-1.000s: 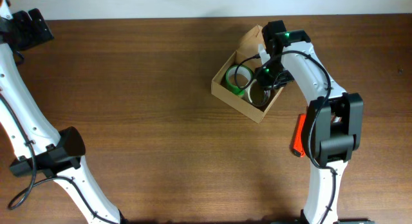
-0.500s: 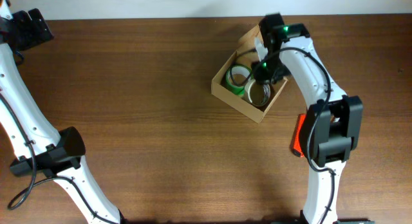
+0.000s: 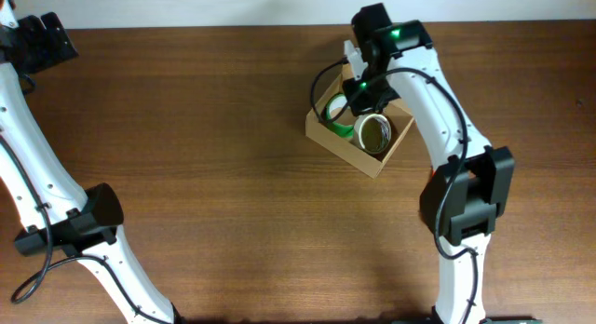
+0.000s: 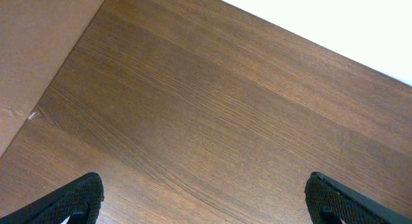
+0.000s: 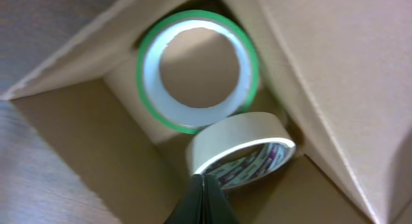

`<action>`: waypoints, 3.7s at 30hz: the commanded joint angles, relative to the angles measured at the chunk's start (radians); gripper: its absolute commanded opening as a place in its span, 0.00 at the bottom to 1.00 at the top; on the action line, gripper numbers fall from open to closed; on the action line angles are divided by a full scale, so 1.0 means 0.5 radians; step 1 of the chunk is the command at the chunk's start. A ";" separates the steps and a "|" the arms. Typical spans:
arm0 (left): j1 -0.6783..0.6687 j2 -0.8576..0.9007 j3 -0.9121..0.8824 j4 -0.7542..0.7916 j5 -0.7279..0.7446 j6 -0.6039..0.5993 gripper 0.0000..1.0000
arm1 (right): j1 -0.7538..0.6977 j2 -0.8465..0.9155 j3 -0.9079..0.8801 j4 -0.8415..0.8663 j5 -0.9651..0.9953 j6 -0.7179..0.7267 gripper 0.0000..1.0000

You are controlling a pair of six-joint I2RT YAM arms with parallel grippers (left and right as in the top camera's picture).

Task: Pack container
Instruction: 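Open the right gripper and lift it out of the box, then move the right gripper right over the orange box cutter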

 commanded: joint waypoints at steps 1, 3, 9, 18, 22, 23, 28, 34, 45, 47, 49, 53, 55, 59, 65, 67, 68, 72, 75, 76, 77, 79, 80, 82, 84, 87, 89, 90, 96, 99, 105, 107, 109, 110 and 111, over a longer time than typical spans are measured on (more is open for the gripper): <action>0.008 -0.060 -0.006 -0.001 0.019 0.018 1.00 | 0.023 -0.027 -0.036 0.004 0.057 0.027 0.04; 0.009 -0.060 -0.006 -0.001 0.019 0.018 1.00 | 0.017 -0.025 -0.097 0.017 0.084 0.063 0.04; 0.008 -0.060 -0.006 -0.001 0.019 0.018 1.00 | -0.003 -0.025 -0.291 0.090 0.098 0.063 0.04; 0.009 -0.060 -0.006 -0.001 0.019 0.018 1.00 | -0.005 -0.024 -0.494 0.203 0.096 0.063 0.04; 0.008 -0.060 -0.006 -0.001 0.020 0.018 1.00 | -0.008 -0.027 -0.473 0.211 0.098 0.062 0.04; 0.008 -0.060 -0.006 -0.001 0.020 0.018 1.00 | -0.010 -0.027 -0.467 0.211 0.097 0.062 0.04; 0.009 -0.060 -0.006 -0.001 0.020 0.018 1.00 | -0.009 -0.027 -0.468 0.214 0.118 0.061 0.04; 0.008 -0.060 -0.005 -0.001 0.019 0.018 1.00 | 0.013 -0.089 -0.343 0.195 -0.041 -0.002 0.04; 0.008 -0.060 -0.006 -0.001 0.020 0.018 1.00 | 0.061 -0.092 -0.223 0.195 -0.098 -0.001 0.04; 0.008 -0.060 -0.006 -0.001 0.020 0.018 1.00 | 0.069 -0.092 -0.223 0.211 -0.098 0.000 0.04; 0.008 -0.060 -0.006 -0.001 0.019 0.018 1.00 | 0.069 -0.085 -0.223 0.217 -0.093 0.000 0.04; 0.008 -0.060 -0.006 -0.001 0.020 0.018 1.00 | 0.069 -0.031 -0.233 0.204 -0.092 0.000 0.04; 0.009 -0.060 -0.006 -0.001 0.019 0.018 1.00 | 0.069 -0.004 -0.266 0.211 -0.084 -0.001 0.04; 0.008 -0.060 -0.005 -0.001 0.020 0.018 1.00 | 0.066 0.040 -0.346 0.227 -0.043 0.001 0.04; 0.008 -0.060 -0.006 -0.001 0.019 0.018 1.00 | 0.066 0.101 -0.364 0.210 -0.001 0.001 0.04; 0.008 -0.060 -0.005 -0.001 0.020 0.018 1.00 | 0.065 0.101 -0.381 0.223 0.009 0.001 0.04; 0.008 -0.060 -0.006 -0.001 0.019 0.018 1.00 | 0.064 0.101 -0.385 0.223 0.034 0.001 0.04; 0.008 -0.060 -0.005 -0.001 0.020 0.018 1.00 | 0.040 0.101 -0.388 0.169 0.197 0.001 0.04; 0.009 -0.060 -0.006 -0.001 0.019 0.018 1.00 | 0.008 0.101 -0.388 0.115 0.192 0.000 0.04; 0.008 -0.060 -0.006 -0.001 0.020 0.018 1.00 | 0.007 0.101 -0.388 0.108 0.193 -0.008 0.04; 0.008 -0.060 -0.006 -0.001 0.020 0.018 1.00 | 0.008 0.101 -0.387 0.104 0.185 -0.033 0.04; 0.008 -0.060 -0.006 -0.001 0.019 0.018 1.00 | 0.024 0.089 -0.384 0.098 0.156 -0.047 0.04; 0.008 -0.060 -0.006 -0.001 0.020 0.018 1.00 | 0.033 0.078 -0.378 0.098 0.142 -0.046 0.04; 0.008 -0.060 -0.005 -0.001 0.019 0.018 1.00 | 0.061 0.042 -0.348 0.106 0.095 -0.046 0.04; 0.008 -0.060 -0.005 -0.001 0.020 0.018 1.00 | 0.084 0.000 -0.285 0.110 0.050 -0.045 0.04; 0.008 -0.060 -0.006 -0.001 0.019 0.018 1.00 | 0.111 -0.057 -0.064 0.040 0.035 -0.037 0.04; 0.008 -0.060 -0.006 -0.001 0.020 0.018 1.00 | 0.122 -0.083 0.183 -0.084 0.035 -0.027 0.04; 0.008 -0.060 -0.006 -0.001 0.019 0.018 1.00 | 0.121 -0.093 0.323 -0.155 0.036 -0.020 0.04; 0.008 -0.060 -0.006 -0.001 0.019 0.018 1.00 | 0.119 -0.107 1.165 -0.577 0.179 0.038 0.04; 0.008 -0.060 -0.005 -0.001 0.019 0.018 1.00 | 0.105 -0.138 1.386 -0.719 0.241 0.137 0.04; 0.008 -0.060 -0.006 -0.001 0.020 0.018 1.00 | 0.105 -0.423 1.283 -0.735 0.391 0.171 0.04; 0.008 -0.060 -0.006 -0.001 0.020 0.018 1.00 | 0.105 -0.603 1.128 -0.734 0.401 0.182 0.04; 0.009 -0.060 -0.006 -0.001 0.019 0.018 1.00 | 0.105 -0.830 0.906 -0.730 0.519 0.238 0.04; 0.008 -0.060 -0.006 -0.001 0.019 0.018 1.00 | 0.105 -0.937 0.797 -0.725 0.569 0.259 0.04; 0.008 -0.060 -0.006 -0.001 0.019 0.018 1.00 | 0.105 -1.078 0.653 -0.710 0.620 0.278 0.04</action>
